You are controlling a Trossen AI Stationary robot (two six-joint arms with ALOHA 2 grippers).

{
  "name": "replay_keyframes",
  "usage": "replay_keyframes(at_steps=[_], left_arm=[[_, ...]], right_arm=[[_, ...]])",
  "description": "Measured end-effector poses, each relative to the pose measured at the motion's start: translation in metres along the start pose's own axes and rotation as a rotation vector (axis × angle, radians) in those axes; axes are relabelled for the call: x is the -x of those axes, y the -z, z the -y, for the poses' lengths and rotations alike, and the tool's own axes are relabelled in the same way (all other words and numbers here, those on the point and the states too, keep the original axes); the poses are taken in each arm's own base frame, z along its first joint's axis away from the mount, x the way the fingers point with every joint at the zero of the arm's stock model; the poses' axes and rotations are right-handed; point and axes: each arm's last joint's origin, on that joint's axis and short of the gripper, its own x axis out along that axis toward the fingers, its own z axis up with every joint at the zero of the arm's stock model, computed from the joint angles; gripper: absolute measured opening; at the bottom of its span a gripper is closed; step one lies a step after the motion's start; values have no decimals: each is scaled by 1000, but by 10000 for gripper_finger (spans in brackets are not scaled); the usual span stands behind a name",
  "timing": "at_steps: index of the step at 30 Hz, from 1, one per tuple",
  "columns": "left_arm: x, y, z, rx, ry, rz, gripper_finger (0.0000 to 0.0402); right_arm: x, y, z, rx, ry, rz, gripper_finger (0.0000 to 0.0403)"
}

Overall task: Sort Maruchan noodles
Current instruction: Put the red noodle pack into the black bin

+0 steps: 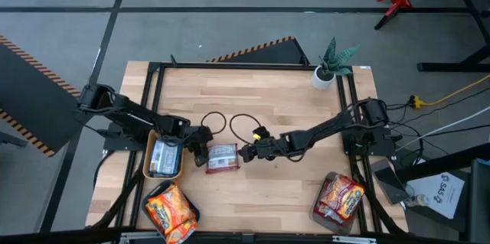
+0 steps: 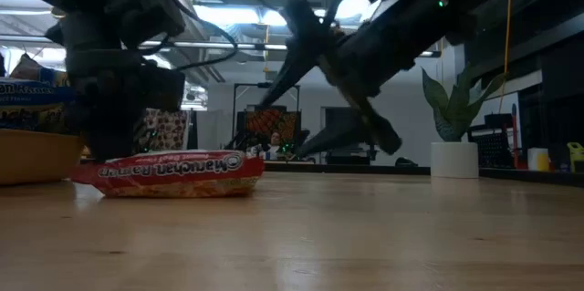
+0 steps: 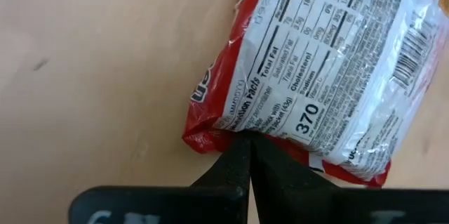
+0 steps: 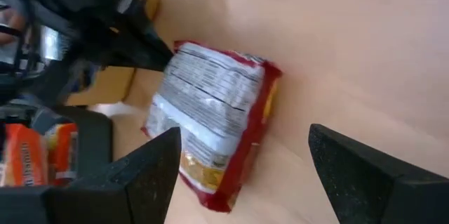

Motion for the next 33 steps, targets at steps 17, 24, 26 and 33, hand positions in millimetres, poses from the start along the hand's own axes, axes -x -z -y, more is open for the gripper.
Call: replay_keyframes(at_steps=[17, 24, 26, 33], left_arm=[[-11, -4, 0, 8, 59, -1, 0], [-12, -5, 0, 8, 60, 9, 0], [-12, -6, 1, 10, 70, 23, 0], [-12, -12, 6, 23, 121, 87, 0]], right_arm=[[-40, 18, 17, -42, -121, -48, 296], [-48, 5, 13, 0, -113, -37, 296], [-50, 2, 11, 14, -84, -49, 296], [-56, -6, 3, 57, -75, -141, 296]])
